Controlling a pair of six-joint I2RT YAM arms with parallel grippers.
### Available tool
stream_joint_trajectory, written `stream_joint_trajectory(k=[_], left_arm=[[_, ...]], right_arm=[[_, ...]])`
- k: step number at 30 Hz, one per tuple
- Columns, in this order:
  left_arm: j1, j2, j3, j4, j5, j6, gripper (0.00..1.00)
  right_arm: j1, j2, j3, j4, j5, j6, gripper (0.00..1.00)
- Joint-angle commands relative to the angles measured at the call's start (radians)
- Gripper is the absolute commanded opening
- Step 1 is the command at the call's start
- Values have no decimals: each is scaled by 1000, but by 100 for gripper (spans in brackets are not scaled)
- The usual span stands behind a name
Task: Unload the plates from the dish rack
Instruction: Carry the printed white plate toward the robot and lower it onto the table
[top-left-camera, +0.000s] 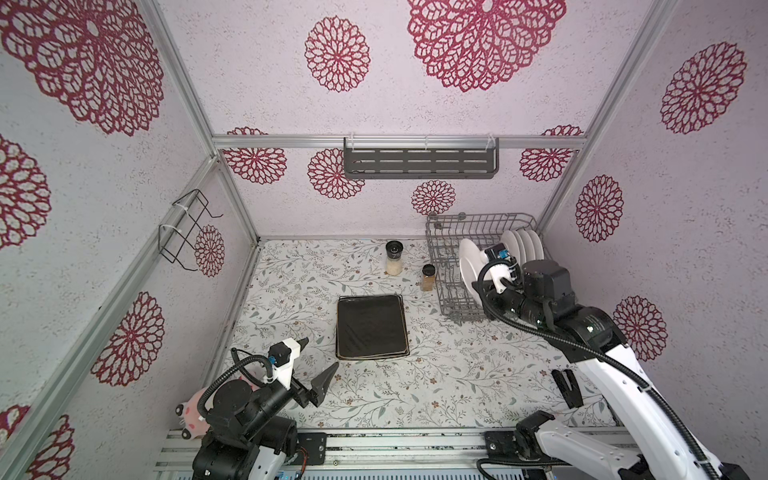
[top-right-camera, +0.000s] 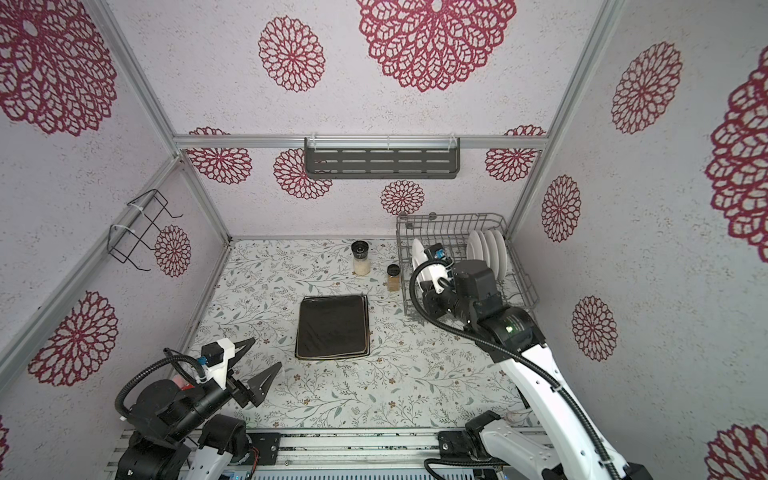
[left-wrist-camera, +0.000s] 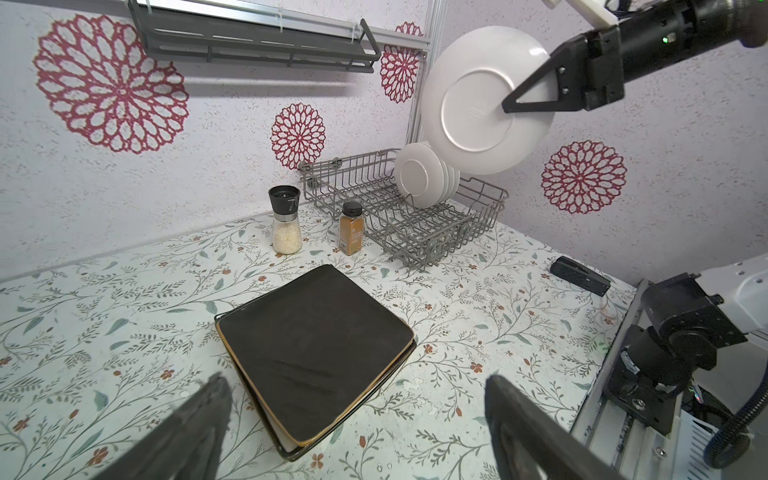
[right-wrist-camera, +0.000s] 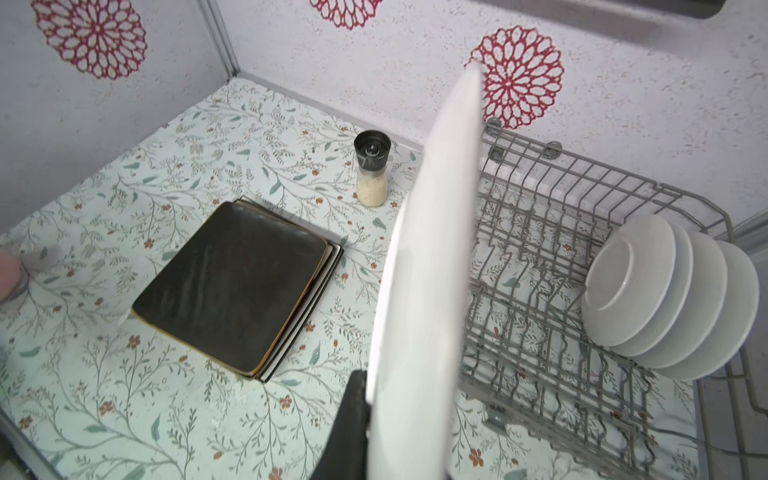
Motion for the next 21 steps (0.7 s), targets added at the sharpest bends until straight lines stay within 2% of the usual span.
stream_joint_trajectory(k=[1,5,11,16,21], left_arm=[[-6,-11,-10,5,-13,29,97],[-11,-1,-9,2,-13,30,97],[-11,12,-6,-3,-28,28,97],[-11,21,-7,-3,-32,29,97],[-11,38,-9,1,-28,27,97]], right_arm=[[94,-45,-49,-45,217,-12,0],[244,-86,-114,-48,333,-9,0],[454,-49,-177,-81,517,-6,0],[624,-63,-233,-66,599,-4,0],[831,8,-248,-142,736,27,0]])
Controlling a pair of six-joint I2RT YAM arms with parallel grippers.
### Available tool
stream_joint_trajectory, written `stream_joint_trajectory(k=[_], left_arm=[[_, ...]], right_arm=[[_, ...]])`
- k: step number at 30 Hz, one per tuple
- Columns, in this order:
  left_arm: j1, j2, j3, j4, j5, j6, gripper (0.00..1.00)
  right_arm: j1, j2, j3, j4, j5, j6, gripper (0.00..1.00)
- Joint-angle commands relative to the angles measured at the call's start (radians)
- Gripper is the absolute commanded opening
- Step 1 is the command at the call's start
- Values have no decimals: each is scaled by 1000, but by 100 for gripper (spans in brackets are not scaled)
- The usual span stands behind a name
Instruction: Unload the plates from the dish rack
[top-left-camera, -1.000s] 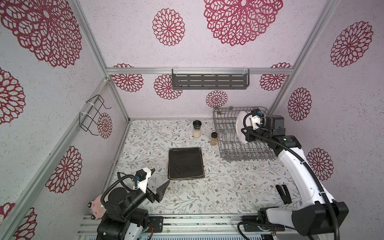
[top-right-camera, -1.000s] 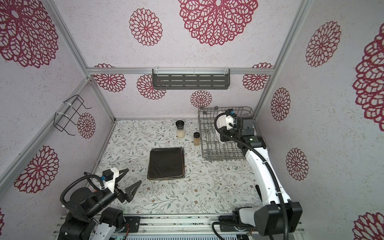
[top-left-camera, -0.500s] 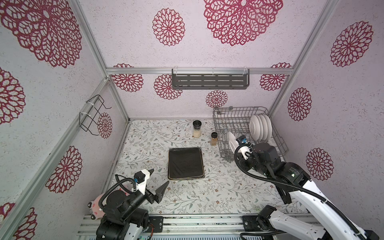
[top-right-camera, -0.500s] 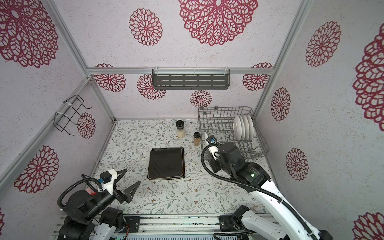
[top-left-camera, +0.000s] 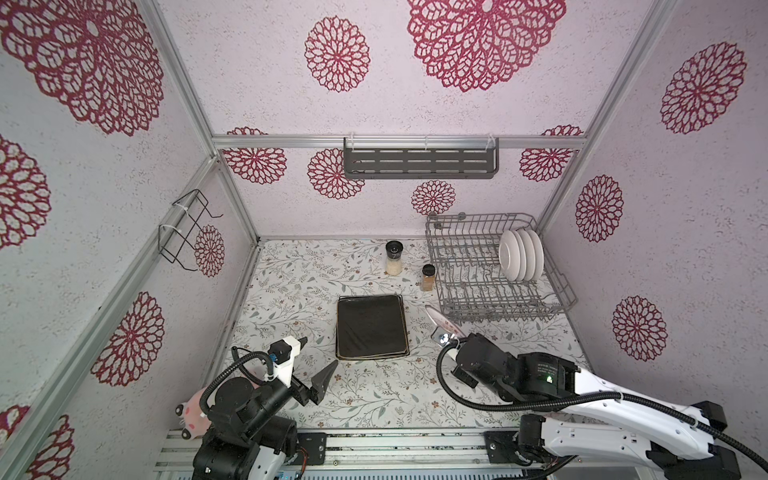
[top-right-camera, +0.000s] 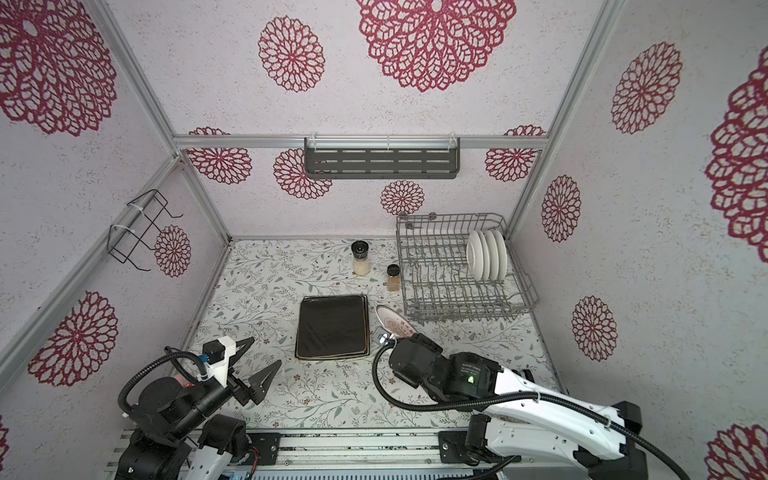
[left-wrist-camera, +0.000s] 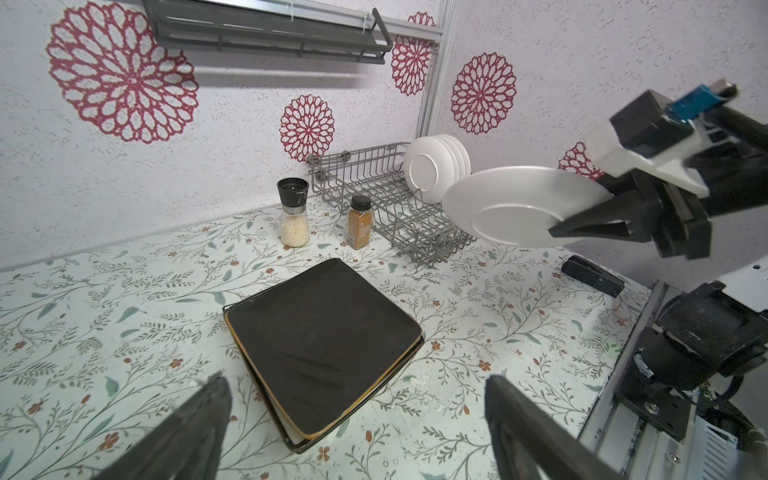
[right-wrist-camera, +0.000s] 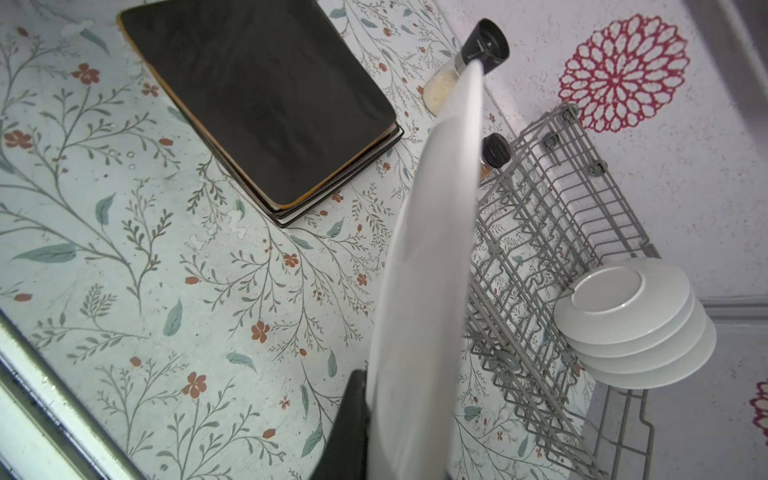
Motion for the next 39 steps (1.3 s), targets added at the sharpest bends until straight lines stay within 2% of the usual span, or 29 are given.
stream_joint_trajectory(k=[1,6,11,14,18,24,31,36,39], left_arm=[[-7,15,-10,9,2,28,97],[-6,19,-9,9,4,28,97],[-7,21,-10,9,4,28,97],[-8,22,-10,9,2,28,97],[-7,20,-10,9,-1,27,97],[-8,18,-12,11,5,30,97],[-8,17,-16,20,18,30,97],[-11,11,-16,20,15,30,97],[-10,12,-16,18,14,30,97]], right_arm=[[116,50,4,-20,183,15,0],[224,159,-21,-70,256,-17,0],[262,213,-36,-133,239,-37,0],[302,274,-13,-200,236,4,0],[376,414,21,-259,248,61,0],[398,655,80,-337,285,96,0],[475,595,-20,-261,282,58,0],[478,567,-115,-201,265,-2,0],[471,538,-186,-128,213,-45,0]])
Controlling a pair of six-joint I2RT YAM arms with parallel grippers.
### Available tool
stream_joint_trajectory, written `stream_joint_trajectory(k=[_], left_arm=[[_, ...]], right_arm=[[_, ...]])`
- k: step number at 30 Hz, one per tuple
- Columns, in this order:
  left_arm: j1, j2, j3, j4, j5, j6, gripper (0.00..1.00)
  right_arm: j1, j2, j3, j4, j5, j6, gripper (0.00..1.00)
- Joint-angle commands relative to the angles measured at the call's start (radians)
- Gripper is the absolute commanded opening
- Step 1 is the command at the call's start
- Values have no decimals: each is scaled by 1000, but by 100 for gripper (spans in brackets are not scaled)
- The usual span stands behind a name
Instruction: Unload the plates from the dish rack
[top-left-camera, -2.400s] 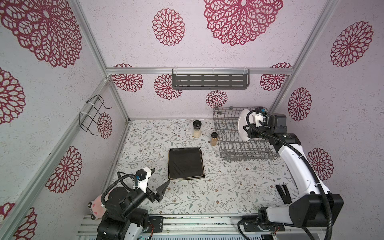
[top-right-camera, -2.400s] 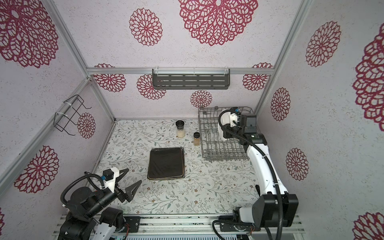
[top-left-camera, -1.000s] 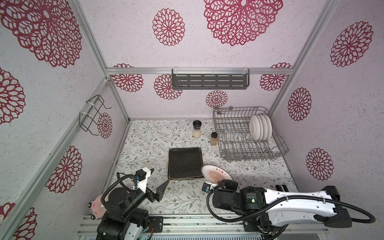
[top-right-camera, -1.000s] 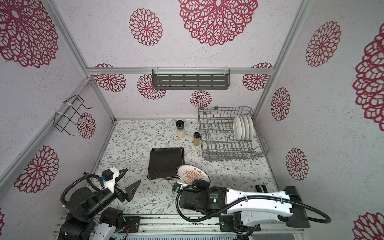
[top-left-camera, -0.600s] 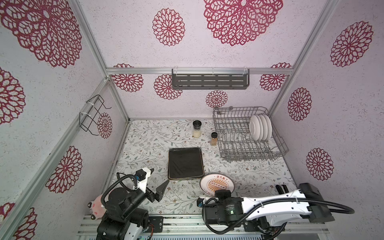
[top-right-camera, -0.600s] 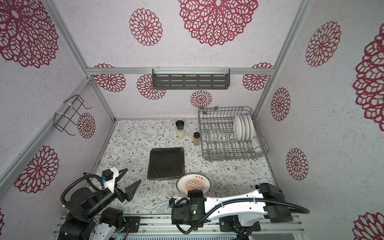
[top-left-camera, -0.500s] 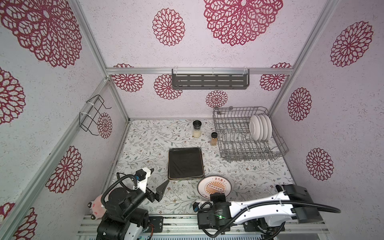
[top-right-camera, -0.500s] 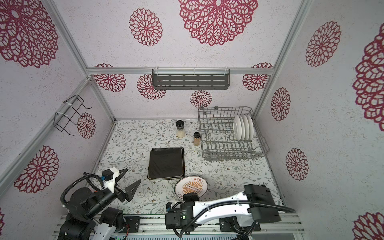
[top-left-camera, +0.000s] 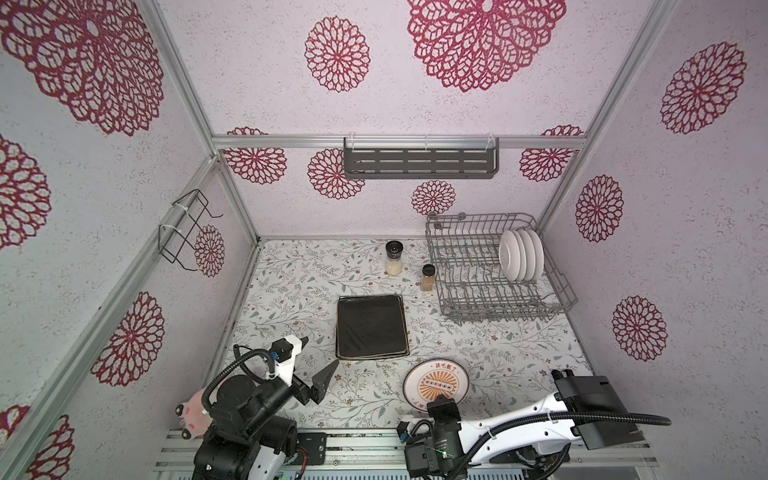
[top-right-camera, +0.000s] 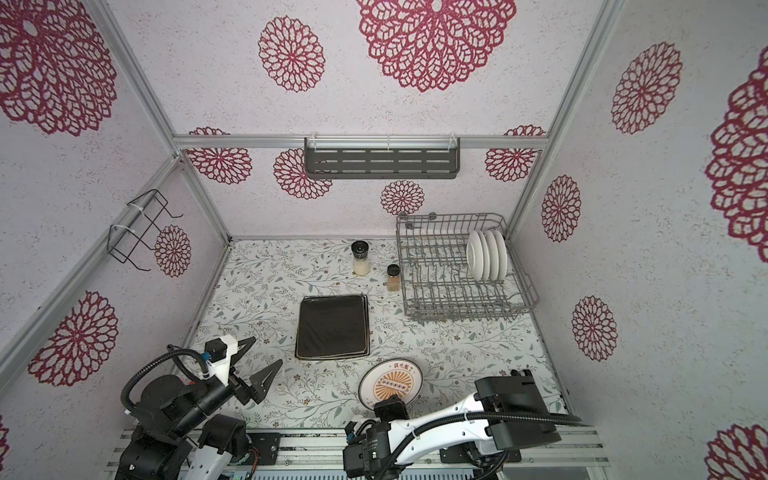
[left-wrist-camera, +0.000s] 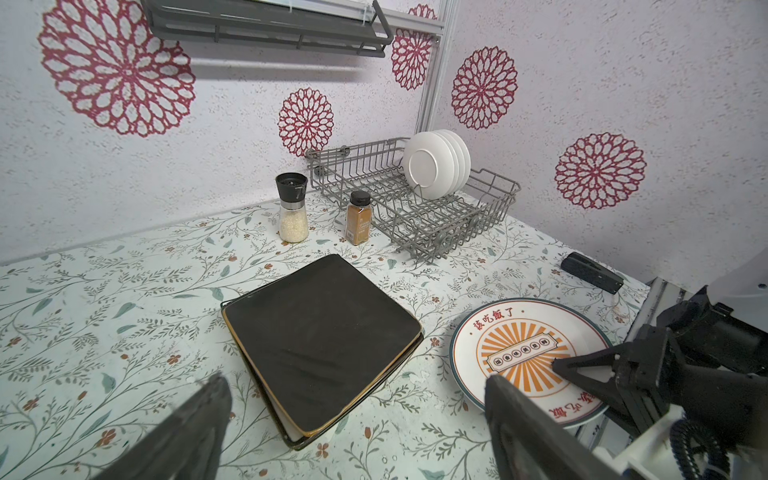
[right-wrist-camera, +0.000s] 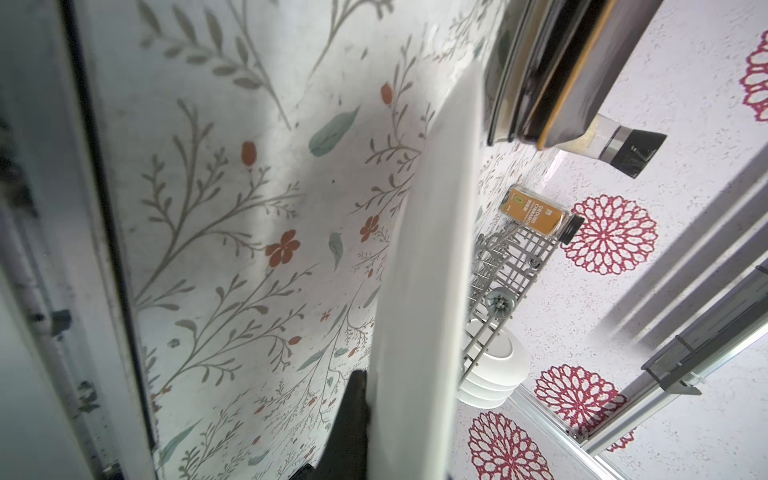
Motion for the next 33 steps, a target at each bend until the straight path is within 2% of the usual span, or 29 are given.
stream_joint_trajectory(k=[1,7,17,27,33], left_arm=[[-7,3,-14,17,12,29,97],[-8,11,-14,16,13,30,97],[-8,11,-15,17,15,28,97],[-10,9,-17,17,16,28,97],[-10,11,-17,19,15,28,97]], right_arm=[[-8,-53,-52,55,-10,-61,0],[-40,-79,-78,79,-42,-75,2],[-50,-93,-105,92,-163,-115,24],[-63,-84,-109,90,-192,-126,41],[-79,-72,-108,89,-206,-131,47]])
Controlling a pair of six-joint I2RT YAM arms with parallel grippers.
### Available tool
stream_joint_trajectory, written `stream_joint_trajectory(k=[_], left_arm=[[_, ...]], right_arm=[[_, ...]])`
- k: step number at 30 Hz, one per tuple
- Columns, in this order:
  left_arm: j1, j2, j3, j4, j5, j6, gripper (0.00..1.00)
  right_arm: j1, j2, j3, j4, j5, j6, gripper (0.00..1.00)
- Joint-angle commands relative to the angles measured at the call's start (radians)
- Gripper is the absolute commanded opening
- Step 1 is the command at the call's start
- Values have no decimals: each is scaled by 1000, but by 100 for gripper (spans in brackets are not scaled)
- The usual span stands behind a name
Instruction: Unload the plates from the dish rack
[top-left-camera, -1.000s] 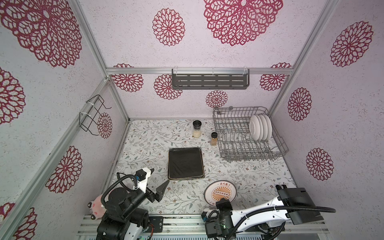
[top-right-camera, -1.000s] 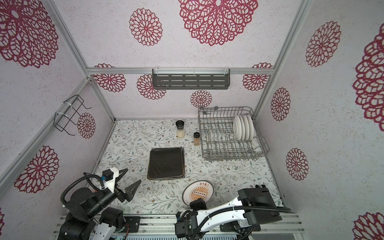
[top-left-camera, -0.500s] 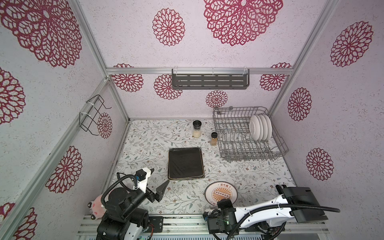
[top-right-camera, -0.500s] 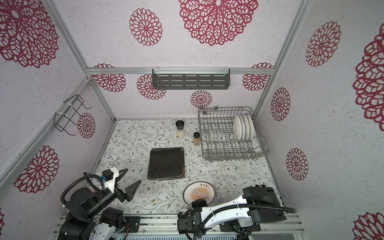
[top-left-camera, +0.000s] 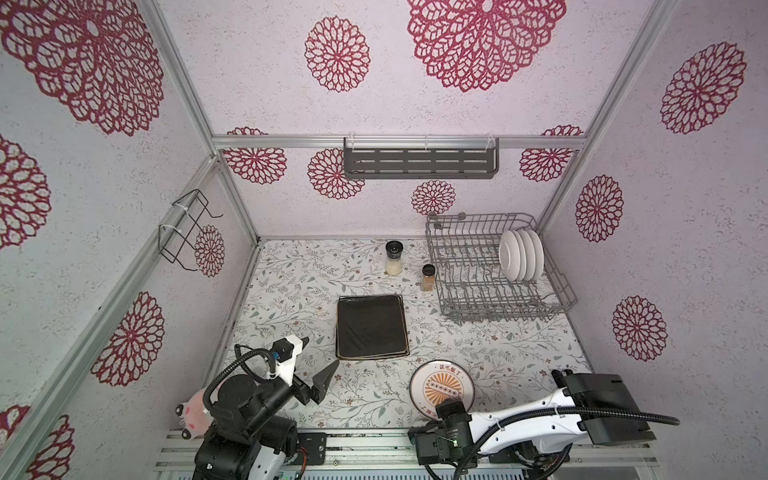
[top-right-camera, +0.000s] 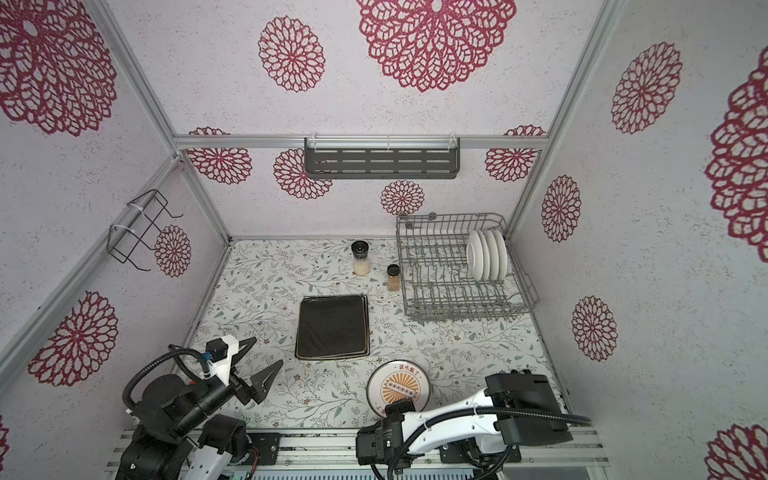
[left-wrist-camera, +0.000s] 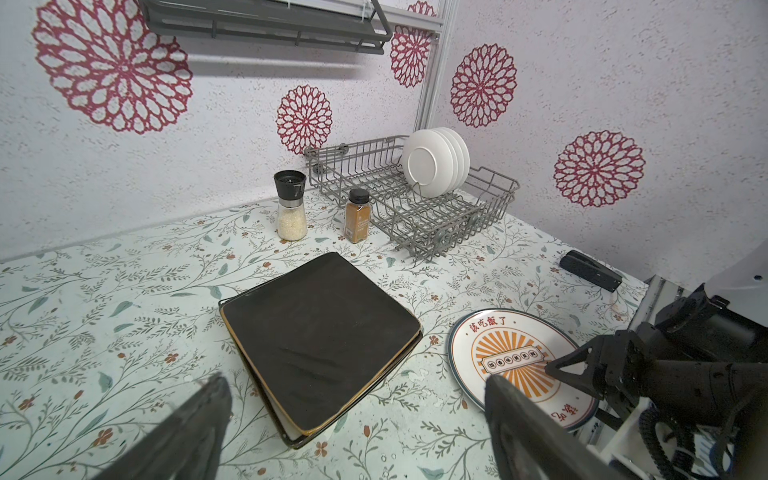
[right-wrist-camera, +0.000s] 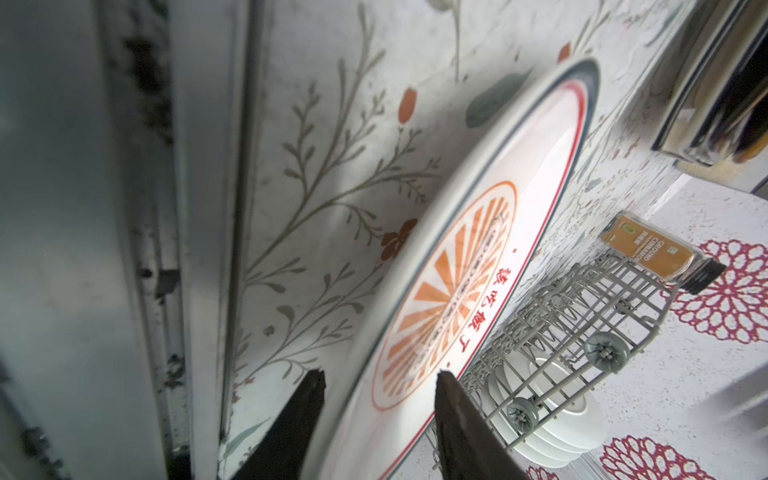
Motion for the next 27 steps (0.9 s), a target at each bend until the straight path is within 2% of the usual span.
stream_joint_trajectory(k=[1,13,27], left_arm=[[-10,11,-9,18,12,27,97],[-10,9,-12,19,11,28,97],[-12,6,-12,20,9,28,97]], right_arm=[[-18,-3,3,-23,-10,-11,49],[-48,27,11,-24,-27,-17,60],[-65,60,19,-23,-25,-15,68]])
